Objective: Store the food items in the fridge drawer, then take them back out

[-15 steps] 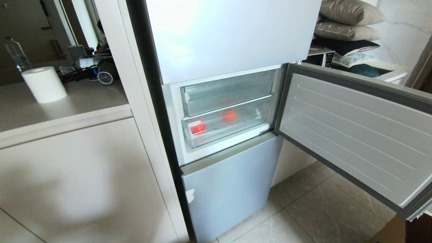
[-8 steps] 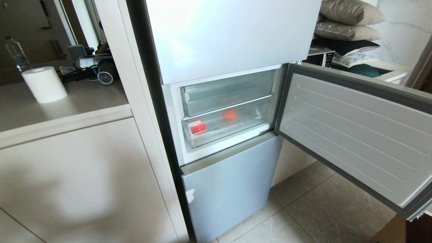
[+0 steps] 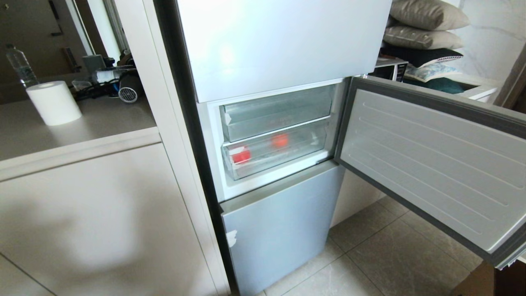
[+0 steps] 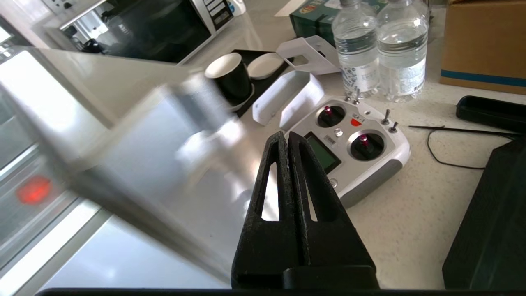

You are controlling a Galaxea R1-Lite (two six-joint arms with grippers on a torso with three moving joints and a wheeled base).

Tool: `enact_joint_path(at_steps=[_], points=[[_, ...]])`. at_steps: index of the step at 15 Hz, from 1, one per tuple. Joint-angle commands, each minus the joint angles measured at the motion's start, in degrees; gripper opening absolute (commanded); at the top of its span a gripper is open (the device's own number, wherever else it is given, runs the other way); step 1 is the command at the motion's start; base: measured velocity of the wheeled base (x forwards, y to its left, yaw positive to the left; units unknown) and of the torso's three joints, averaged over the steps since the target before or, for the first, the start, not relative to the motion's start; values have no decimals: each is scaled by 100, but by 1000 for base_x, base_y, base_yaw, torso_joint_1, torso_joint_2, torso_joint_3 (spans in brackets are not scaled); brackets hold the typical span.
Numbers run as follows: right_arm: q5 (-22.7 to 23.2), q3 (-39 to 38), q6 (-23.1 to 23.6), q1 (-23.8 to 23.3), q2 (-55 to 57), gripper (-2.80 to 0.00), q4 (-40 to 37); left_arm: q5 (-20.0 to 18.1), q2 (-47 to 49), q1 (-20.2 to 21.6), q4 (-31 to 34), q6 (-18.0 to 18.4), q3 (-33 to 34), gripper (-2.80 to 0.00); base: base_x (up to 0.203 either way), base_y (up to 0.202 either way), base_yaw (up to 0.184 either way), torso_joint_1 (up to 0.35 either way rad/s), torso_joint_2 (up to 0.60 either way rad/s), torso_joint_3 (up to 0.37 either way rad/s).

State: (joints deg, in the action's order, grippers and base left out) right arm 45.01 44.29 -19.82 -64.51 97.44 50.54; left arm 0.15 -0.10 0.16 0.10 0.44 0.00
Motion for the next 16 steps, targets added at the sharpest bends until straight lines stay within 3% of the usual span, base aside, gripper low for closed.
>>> enact_joint_path(at_steps=[1,6,9,12,16], points=[[31,210,-13,1,422,-280,38,2,10,2,8,0,0,-280,0,0,0,0,0,0],[156,765,-3,7,893,-280,59,2,10,2,-1,0,0,-280,0,0,0,0,0,0],[840,1173,-18,9,1347,-280,61,2,10,2,-1,0,0,-280,0,0,0,0,0,0],[1440,1048,-22,3,1383,-280,59,2,10,2,-1,0,0,-280,0,0,0,0,0,0],[1831,670,-22,16,1148,-280,61,2,10,2,-1,0,0,-280,0,0,0,0,0,0]])
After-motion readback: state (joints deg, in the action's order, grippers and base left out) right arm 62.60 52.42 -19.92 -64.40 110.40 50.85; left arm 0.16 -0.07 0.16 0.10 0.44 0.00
